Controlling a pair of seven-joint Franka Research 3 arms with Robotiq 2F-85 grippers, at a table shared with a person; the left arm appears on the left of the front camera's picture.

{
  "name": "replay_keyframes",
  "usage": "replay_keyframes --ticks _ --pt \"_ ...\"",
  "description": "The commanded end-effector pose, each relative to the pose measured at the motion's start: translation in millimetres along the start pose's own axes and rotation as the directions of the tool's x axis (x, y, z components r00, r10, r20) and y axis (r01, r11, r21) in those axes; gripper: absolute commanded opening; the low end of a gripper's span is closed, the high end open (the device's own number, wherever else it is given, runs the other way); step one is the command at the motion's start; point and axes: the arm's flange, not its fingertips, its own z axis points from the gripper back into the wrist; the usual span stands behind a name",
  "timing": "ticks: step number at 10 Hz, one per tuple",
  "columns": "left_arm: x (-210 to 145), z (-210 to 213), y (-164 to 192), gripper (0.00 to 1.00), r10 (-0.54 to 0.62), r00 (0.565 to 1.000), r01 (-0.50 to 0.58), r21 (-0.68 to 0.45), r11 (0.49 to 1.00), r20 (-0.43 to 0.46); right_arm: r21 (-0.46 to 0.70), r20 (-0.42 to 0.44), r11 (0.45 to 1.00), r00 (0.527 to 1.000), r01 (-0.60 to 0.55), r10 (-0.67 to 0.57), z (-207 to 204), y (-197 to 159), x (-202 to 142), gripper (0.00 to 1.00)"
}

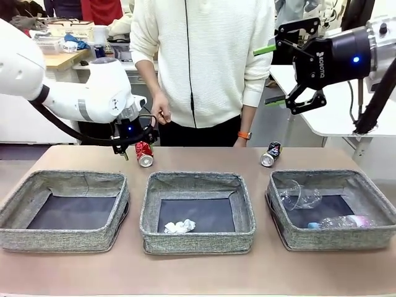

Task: Sort the waste into the appropriate baskets.
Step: Pick up the waste item pointed out by the person.

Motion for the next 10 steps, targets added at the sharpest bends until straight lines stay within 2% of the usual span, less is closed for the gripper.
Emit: replay_keyframes --ticks 1,10 --pt "1.3 -9.4 -2.7 1.00 0.000 0.999 -0.001 0.030 1.000 0.035 -0.003 -0.004 1.000 1.000 0.013 -0.013 0.9 4.0 0.6 1.00" --pt "-1.7 -32.1 -11.0 1.00 -0.015 0.999 0.014 0.024 1.000 0.036 -0.003 -0.004 1.000 1.000 0.013 -0.013 0.9 4.0 0.6 1.00"
